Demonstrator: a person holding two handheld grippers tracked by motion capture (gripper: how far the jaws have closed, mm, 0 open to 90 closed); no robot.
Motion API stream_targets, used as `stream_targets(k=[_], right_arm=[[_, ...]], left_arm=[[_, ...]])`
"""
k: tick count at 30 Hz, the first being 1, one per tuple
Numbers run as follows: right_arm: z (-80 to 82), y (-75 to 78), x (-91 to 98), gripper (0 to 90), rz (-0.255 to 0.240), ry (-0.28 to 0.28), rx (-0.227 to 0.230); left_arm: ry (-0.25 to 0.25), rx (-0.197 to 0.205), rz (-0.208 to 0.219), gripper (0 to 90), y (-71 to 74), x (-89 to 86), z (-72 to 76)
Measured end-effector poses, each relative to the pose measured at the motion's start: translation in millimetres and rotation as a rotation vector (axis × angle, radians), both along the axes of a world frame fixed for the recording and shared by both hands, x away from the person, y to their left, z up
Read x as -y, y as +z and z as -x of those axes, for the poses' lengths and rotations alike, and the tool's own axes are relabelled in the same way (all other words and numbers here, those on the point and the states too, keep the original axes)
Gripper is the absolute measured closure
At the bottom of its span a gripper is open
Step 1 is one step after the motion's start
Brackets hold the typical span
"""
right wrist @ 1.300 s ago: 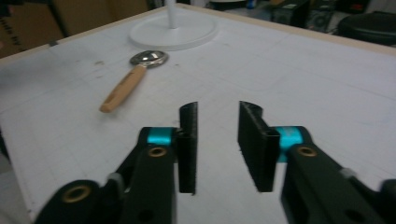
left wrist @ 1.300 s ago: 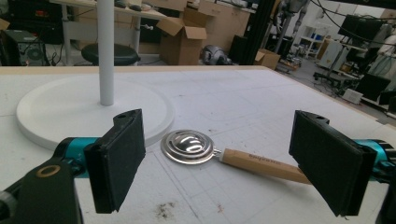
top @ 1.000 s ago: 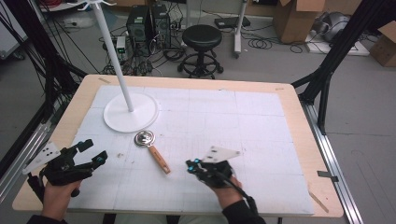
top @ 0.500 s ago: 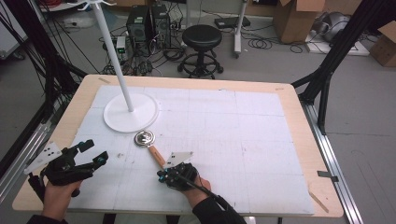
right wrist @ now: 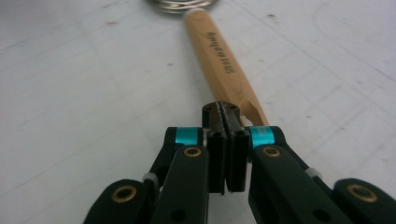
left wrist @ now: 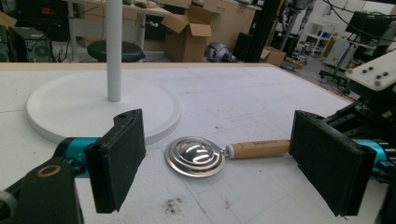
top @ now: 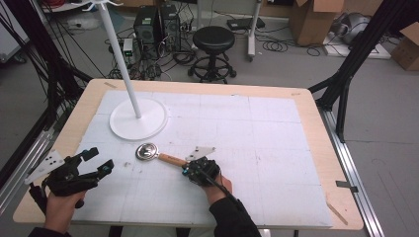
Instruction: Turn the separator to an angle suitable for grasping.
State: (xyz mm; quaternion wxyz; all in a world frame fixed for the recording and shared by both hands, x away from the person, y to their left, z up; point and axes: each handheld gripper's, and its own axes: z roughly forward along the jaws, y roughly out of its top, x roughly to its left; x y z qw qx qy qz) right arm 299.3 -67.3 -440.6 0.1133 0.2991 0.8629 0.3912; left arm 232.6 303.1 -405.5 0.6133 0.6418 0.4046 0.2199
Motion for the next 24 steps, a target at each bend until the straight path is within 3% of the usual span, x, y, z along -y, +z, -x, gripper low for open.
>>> stream_targets(k=[10,14,21,24], right_arm=[[-33.5,-1.6,15.9,89.6,0.010,-0.137,0.018],[-47.6,-1.5,16.6,89.6,-0.022,-0.177,-0.004],[-71.7,4.8,6.7,89.6,0.035,-0.210,0.021],[-78.8,4.0,18.6,89.6,0.022,-0.286,0.022]], left_arm=[[0.000,-0.002,0.001,19.0,-0.2,-0.4,-0.4],[0.002,-0.002,0.001,19.0,-0.3,-0.9,-0.7],[0.010,-0.001,0.008,19.1,-0.4,-2.9,-0.4],[0.012,-0.001,0.007,19.1,-0.5,-4.0,-0.5]])
